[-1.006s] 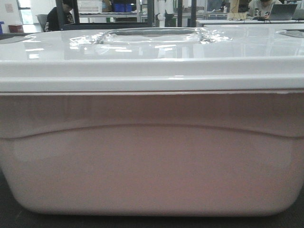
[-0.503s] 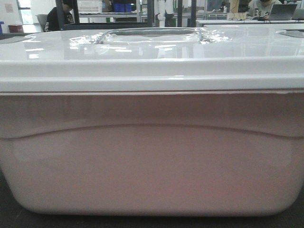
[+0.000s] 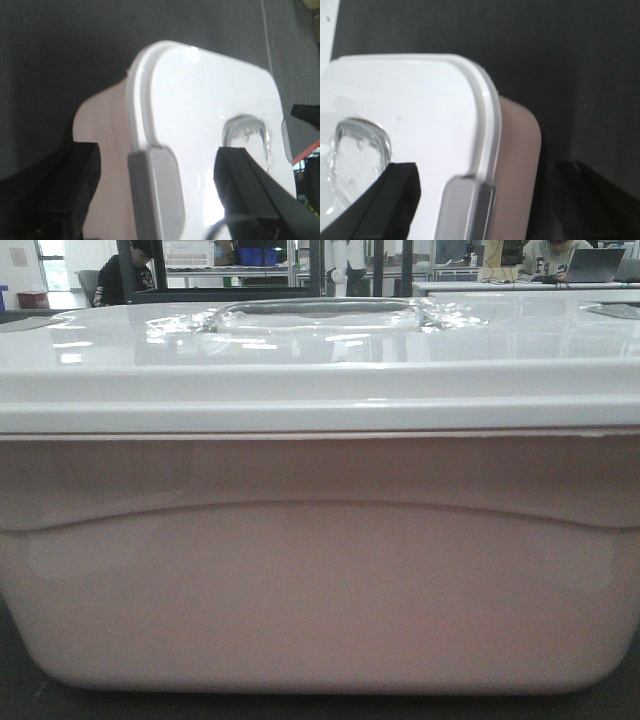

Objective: Grab white bin and place on right shelf
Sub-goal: 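Move both open grippers onto the bin's lid rim at each end, then close both grippers on the lid rim tabs at the bin ends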

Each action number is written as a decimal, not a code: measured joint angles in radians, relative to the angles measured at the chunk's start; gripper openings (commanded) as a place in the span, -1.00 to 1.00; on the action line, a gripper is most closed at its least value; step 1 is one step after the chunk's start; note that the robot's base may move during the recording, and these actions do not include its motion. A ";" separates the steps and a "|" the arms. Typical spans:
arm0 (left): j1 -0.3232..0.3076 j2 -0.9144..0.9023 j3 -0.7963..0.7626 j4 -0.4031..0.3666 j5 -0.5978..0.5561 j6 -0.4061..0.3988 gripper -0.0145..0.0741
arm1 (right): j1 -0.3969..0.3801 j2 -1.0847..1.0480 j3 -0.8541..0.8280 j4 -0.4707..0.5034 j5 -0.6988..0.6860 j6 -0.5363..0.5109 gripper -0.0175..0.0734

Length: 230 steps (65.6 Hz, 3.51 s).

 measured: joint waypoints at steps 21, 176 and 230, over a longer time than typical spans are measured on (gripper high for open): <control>0.029 0.066 -0.002 -0.057 -0.002 0.105 0.20 | -0.047 0.131 0.060 0.081 -0.019 -0.123 0.75; -0.225 0.093 0.056 -0.005 -0.020 0.113 0.20 | 0.147 -0.077 0.278 0.133 -0.035 -0.096 0.75; -0.227 0.093 0.056 0.012 -0.017 0.113 0.20 | 0.148 -0.077 0.278 0.133 -0.039 -0.094 0.75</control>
